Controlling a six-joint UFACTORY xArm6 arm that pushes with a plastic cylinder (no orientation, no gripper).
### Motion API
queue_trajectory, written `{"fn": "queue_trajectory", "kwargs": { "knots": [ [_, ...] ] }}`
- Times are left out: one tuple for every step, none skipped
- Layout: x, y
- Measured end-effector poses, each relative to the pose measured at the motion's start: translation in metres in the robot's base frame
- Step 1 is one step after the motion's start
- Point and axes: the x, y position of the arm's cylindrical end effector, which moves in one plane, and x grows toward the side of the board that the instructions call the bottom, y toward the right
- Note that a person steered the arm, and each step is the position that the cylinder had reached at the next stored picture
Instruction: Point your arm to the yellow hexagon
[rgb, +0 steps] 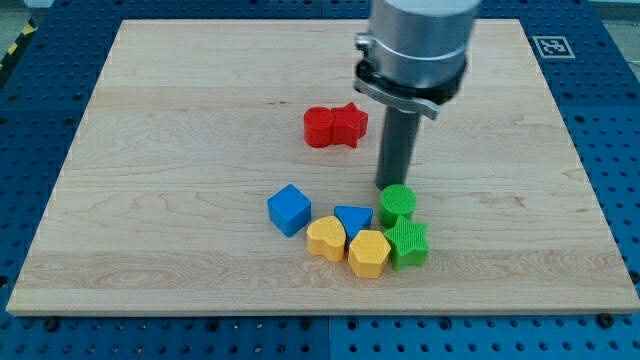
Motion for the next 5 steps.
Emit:
{"fn": "queue_trajectory", "kwargs": {
  "knots": [
    [0.007, 0.014],
    [0.004, 0.023],
    [0.003, 0.082],
    [0.023, 0.096],
    [0.048, 0.106]
  ]
}}
